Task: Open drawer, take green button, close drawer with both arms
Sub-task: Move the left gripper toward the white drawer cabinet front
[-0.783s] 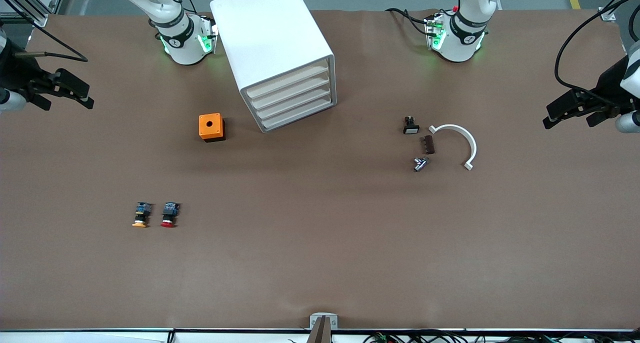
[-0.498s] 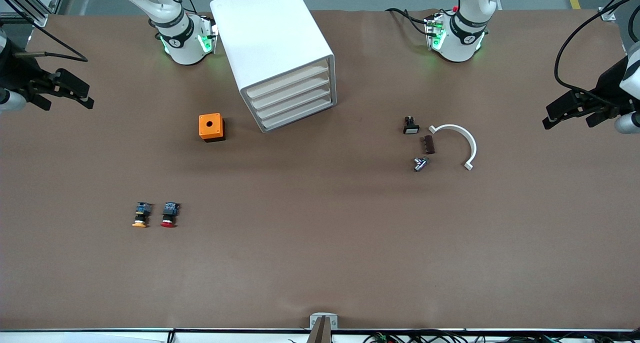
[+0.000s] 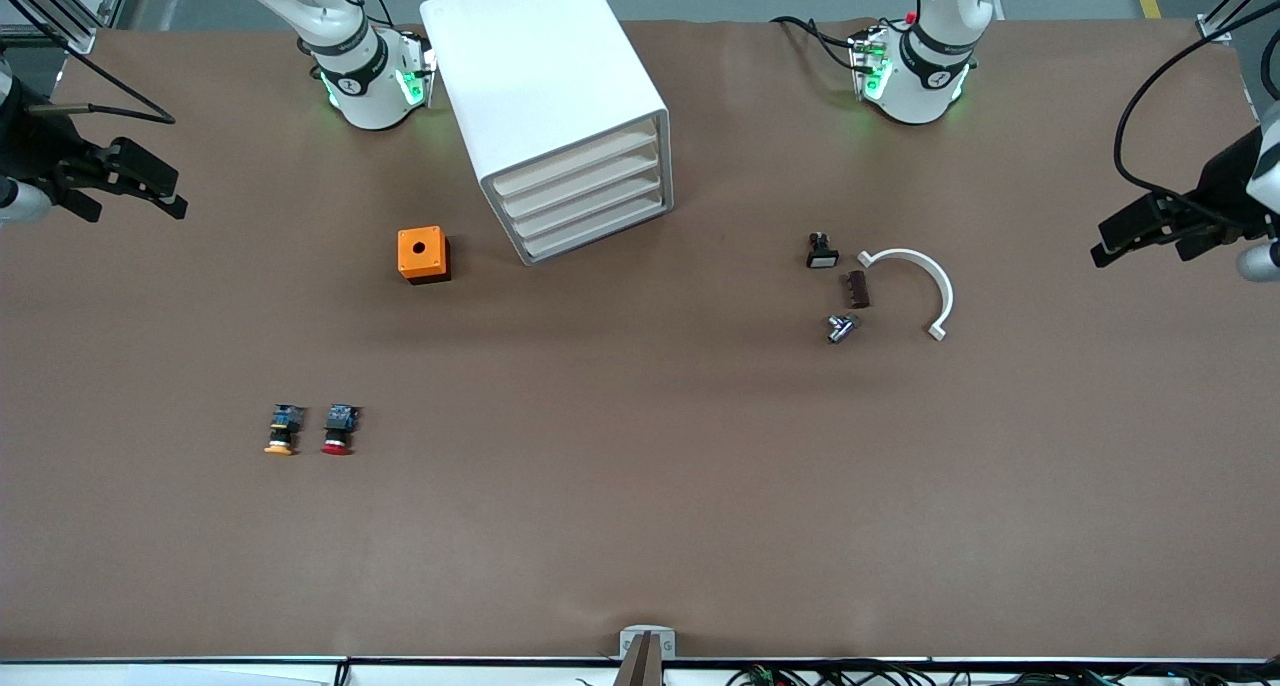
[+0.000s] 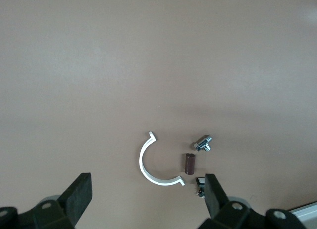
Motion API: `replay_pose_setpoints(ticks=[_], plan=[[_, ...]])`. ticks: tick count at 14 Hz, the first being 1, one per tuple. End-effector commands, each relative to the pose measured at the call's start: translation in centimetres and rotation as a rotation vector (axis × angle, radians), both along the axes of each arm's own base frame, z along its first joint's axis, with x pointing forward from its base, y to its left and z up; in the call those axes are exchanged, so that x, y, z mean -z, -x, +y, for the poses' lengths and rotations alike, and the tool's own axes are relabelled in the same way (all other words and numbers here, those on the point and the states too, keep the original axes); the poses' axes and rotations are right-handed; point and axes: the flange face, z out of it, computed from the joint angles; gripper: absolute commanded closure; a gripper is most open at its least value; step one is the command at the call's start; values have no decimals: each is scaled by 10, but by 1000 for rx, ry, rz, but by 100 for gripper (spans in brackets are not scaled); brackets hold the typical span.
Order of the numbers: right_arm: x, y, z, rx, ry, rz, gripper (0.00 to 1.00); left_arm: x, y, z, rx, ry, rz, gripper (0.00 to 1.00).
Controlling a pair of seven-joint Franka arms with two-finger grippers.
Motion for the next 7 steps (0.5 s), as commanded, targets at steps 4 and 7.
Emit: replay_pose_setpoints(ticks=[4, 7], plan=[[-3, 8, 0, 13, -13, -12, 0, 81, -33, -15, 23, -22, 139, 0], [-3, 8, 0, 10, -13, -14, 0, 118, -42, -36, 57, -26, 199, 0]])
